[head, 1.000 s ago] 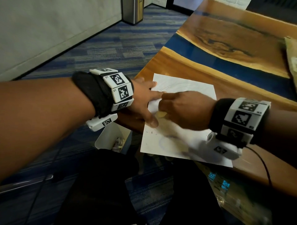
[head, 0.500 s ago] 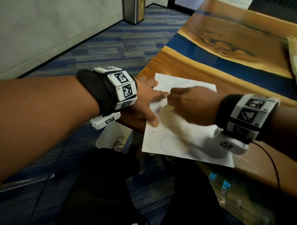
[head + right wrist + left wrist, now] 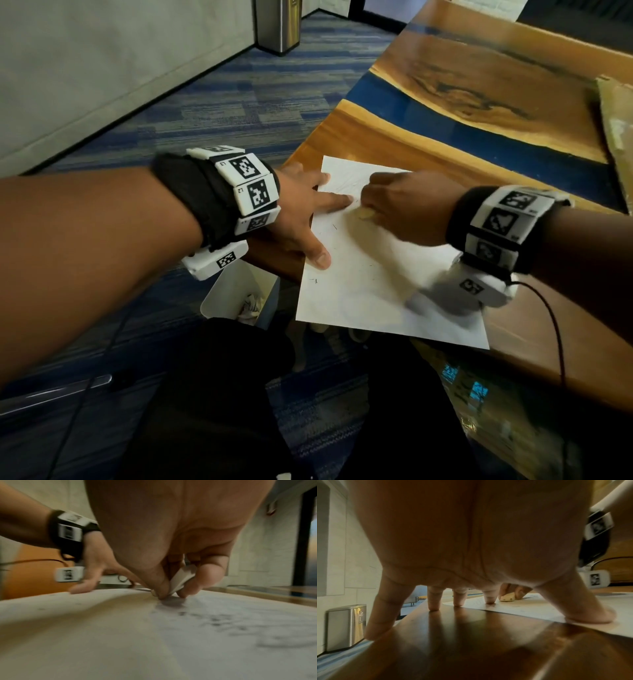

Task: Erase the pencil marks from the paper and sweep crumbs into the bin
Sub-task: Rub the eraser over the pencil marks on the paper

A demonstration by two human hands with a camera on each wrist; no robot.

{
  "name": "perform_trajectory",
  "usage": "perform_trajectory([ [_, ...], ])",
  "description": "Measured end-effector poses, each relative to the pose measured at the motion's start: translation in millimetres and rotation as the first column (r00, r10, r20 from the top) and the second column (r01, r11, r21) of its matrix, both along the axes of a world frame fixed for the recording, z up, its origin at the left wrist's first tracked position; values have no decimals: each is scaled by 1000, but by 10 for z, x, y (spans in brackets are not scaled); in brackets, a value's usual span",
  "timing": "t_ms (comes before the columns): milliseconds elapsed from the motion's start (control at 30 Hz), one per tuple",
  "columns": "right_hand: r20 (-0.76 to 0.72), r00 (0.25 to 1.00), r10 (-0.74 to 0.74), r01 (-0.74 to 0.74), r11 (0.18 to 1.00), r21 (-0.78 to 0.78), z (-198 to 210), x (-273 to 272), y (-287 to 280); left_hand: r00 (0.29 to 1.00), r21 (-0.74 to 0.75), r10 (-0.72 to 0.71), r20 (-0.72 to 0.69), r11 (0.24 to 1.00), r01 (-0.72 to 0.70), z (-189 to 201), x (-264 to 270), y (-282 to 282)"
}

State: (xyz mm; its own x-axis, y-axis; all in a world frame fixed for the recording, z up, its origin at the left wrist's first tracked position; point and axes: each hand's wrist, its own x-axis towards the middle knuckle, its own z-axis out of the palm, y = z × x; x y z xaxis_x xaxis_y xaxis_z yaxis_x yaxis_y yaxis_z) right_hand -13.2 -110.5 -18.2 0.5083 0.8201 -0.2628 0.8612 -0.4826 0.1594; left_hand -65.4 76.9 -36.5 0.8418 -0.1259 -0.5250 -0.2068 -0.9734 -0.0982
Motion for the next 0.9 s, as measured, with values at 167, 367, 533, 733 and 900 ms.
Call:
perform_trajectory([
  [167, 7, 1000, -22, 22, 1000, -22, -28, 83, -58, 997, -47, 30, 64, 999, -27, -12, 8, 102],
  [367, -13, 996, -94, 94, 996, -4, -50, 86, -122, 998, -34, 25, 65, 999, -22, -83, 27, 85],
  [533, -39, 998, -54, 58, 994, 95, -61, 1, 131, 998, -96, 35, 58, 995, -29, -126, -19, 27],
  [733, -89, 996, 4, 6, 993, 116, -107, -94, 188, 1000, -83, 27, 0, 996, -27, -48, -23, -21],
  [900, -106, 989, 104, -93, 991, 100, -83, -69, 195, 1000, -78, 13, 12, 997, -12, -36, -22, -66],
])
